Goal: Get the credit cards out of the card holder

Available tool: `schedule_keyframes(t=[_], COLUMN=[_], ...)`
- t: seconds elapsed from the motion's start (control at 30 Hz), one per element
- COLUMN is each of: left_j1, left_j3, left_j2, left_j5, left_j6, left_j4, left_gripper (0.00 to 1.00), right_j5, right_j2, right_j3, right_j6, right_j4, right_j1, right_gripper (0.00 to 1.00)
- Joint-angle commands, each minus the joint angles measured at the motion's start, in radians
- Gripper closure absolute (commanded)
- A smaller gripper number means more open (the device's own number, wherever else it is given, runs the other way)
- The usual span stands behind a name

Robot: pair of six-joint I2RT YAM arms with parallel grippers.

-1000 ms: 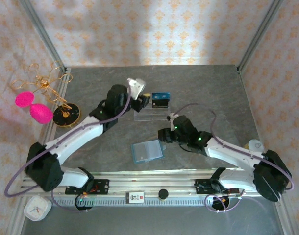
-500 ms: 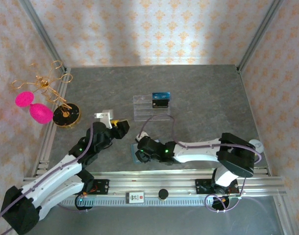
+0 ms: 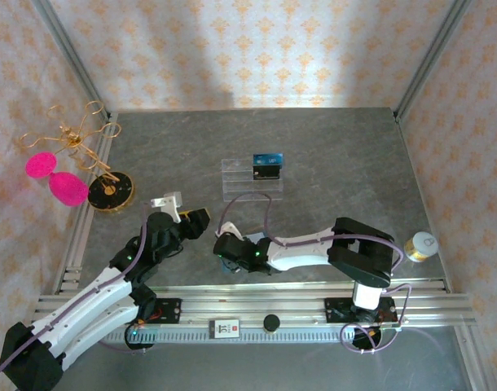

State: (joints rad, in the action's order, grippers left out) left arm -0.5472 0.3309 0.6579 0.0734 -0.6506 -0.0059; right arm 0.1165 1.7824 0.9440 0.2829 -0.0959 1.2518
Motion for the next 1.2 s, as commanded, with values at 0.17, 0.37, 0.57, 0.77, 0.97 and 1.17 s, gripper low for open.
schedule_keyframes(t=[0.17, 0.37, 0.57, 0.77, 0.97, 1.17], left_j1=[-0.003, -0.071, -0.169, -0.24, -0.279, -0.327], left_j3=[-0.072, -0.121, -0.11, -0.031, 0.04, 0.152], left_j2=[0.092, 0.142, 0.284, 0.511, 0.619, 0.793], left_j5=[0.142, 0.148, 0.155, 0.209, 0.229, 0.272], left_j6=[-0.043, -0.079, -0.096, -0.079, -0.074, -0.053], left_j4=[0.059, 0.108, 0.218, 0.301, 0.333, 0.375], left_gripper=[0.72, 1.0, 1.0, 1.0, 1.0, 0.98], right_j5=[0.046, -0.009, -0.029, 0.024, 0.149, 0.201], right_j2=[-0.099, -0.235, -0.249, -0.317, -0.49, -0.7], right_j3=[-0.095, -0.213, -0.222, -0.271, -0.363, -0.452], right_j6=[0.124, 0.228, 0.258, 0.3, 0.377, 0.416], right_j4=[0.124, 0.306, 0.319, 0.318, 0.257, 0.134], right_j1=[0.001, -0.035, -0.04, -0.04, -0.049, -0.099], right_gripper=[1.0, 1.0, 1.0, 0.93, 0.62, 0.61])
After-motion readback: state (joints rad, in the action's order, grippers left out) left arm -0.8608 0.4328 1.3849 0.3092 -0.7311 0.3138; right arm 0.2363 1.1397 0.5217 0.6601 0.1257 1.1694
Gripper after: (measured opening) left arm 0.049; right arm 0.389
